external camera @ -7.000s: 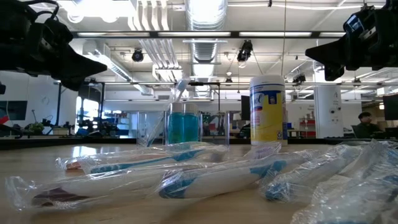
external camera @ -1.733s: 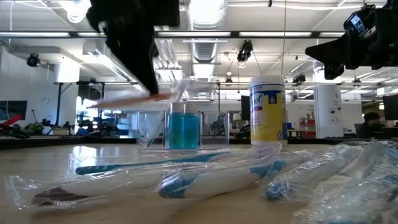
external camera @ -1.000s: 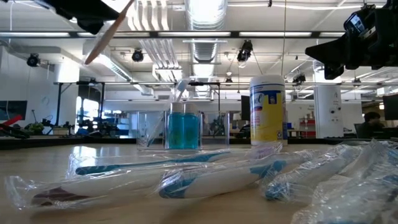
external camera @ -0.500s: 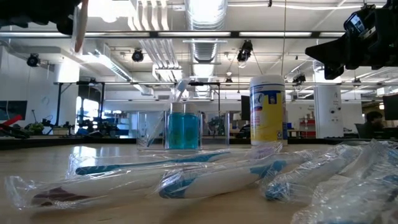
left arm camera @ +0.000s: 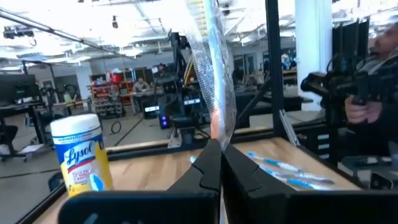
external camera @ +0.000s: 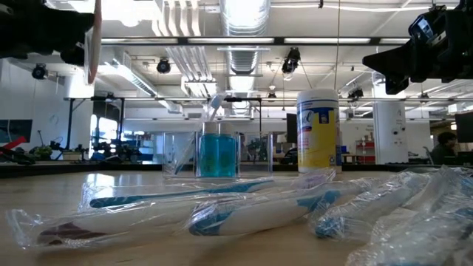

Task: Pick & Place toothbrushing station
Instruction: Put the orange toothbrush into the transparent organizer

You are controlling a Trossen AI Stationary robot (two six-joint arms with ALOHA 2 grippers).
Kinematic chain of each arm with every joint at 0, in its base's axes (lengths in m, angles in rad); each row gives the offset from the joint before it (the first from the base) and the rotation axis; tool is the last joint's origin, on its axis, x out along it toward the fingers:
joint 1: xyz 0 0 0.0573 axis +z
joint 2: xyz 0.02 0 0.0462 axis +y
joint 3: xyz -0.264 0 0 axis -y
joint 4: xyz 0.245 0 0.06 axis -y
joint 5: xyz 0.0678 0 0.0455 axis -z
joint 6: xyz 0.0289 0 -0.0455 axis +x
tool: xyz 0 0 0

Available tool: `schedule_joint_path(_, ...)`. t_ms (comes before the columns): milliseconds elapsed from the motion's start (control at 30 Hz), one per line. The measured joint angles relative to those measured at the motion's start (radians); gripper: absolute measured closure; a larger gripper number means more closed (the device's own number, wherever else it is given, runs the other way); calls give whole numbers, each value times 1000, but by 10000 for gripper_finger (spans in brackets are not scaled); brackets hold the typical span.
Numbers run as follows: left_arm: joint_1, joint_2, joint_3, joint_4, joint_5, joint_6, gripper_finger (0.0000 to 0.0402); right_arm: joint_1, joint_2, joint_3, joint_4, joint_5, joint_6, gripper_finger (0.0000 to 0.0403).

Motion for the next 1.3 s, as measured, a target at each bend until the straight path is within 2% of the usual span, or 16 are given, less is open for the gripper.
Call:
schedule_joint_path(233, 2, 0, -49, 23, -19, -4, 400, 0, 0, 0, 0, 13, 0, 394)
schedule_joint_path(1167, 3, 0, -53, 29, -26, -19, 399, 0, 0, 0, 1, 22, -3, 394)
schedule_joint_path(1300, 6, 4, -53, 122, -35, -33, 400, 0, 0, 0, 2, 22, -6, 394)
